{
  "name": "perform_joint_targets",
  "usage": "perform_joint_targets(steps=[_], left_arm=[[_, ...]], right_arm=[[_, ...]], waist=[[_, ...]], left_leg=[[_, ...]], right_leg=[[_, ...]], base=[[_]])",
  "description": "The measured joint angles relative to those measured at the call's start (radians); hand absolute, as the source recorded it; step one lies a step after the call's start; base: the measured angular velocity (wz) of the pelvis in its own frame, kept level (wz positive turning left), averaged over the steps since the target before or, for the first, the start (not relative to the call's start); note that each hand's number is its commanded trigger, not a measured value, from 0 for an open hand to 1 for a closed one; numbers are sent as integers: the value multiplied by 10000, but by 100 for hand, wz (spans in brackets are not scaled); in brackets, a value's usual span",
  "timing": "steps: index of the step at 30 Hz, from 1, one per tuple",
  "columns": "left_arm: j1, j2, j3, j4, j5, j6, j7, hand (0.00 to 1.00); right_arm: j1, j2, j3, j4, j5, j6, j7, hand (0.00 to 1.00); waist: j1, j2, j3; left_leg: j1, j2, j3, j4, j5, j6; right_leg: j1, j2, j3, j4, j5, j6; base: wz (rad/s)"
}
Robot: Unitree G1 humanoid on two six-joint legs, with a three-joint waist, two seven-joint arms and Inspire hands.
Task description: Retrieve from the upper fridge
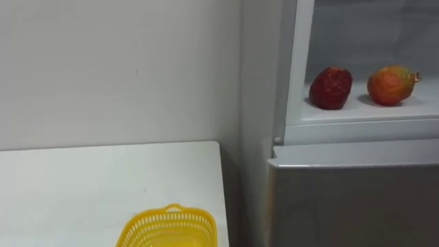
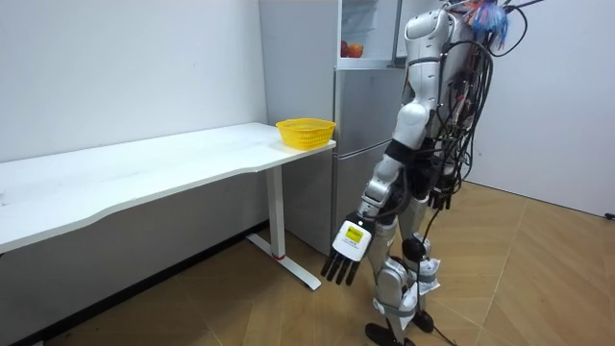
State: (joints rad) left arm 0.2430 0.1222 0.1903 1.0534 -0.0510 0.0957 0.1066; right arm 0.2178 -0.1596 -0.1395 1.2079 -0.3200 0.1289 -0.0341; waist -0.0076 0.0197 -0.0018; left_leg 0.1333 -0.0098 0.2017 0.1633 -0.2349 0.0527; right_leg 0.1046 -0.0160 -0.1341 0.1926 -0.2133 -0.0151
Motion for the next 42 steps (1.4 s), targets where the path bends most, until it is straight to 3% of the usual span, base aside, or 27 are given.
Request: perform_joint_targets(steps=[4,11,17,28,32,34,36,42], left_arm=[[-226,31,-480,-43,1039,37,-110,0],[-645,18,-1358,-270,1838,77,-154,0],[-589,70,-1548,-368,2044,76,-129,0],[-486,79,-1546,-332,2480,66,-46,0],[-479,83,-1602,-328,2520,47,60,0],[-471,82,-1728,-444,2522,-76,128,0],[-511,78,-1963,-535,2523,-406,128,0],[-550,57,-2358,-727,2398,-884,174,0]], right_arm=[[20,51,26,-51,1,33,-2,0],[6,104,392,23,-52,57,-90,0],[-197,118,395,12,-78,259,-90,0],[-161,281,394,-902,-40,154,-782,0],[-158,364,264,-2179,-11,-101,-1490,0],[9,418,269,-3611,10,-113,-1701,0],[57,487,313,-5828,87,-527,-2062,0],[553,604,1247,-10628,80,-1641,-2731,0]], waist=[[-294,-118,-51],[-460,-288,-6],[-461,-303,4],[-387,-279,10],[-473,-239,31],[-476,-248,-1],[-475,-150,12],[-430,-127,-20]], left_leg=[[-8,-8,30,-38,-1,0],[7,-9,36,-117,-1,0],[-5,-11,56,-154,-1,-1],[-2,0,135,-195,-2,-1],[-51,2,169,-196,-2,1],[-167,7,209,-155,-2,3],[-354,36,309,-91,17,17],[-357,95,478,-97,23,7]], right_leg=[[-18,1,17,-37,4,8],[-12,6,7,-45,9,13],[-52,12,22,-41,10,16],[-113,35,104,24,20,22],[-235,34,180,116,20,22],[-370,31,212,156,28,13],[-571,53,231,117,137,1],[-665,160,493,109,187,-10]], base=[[-4],[0],[0],[-1],[-6],[-8],[-11],[-7]])
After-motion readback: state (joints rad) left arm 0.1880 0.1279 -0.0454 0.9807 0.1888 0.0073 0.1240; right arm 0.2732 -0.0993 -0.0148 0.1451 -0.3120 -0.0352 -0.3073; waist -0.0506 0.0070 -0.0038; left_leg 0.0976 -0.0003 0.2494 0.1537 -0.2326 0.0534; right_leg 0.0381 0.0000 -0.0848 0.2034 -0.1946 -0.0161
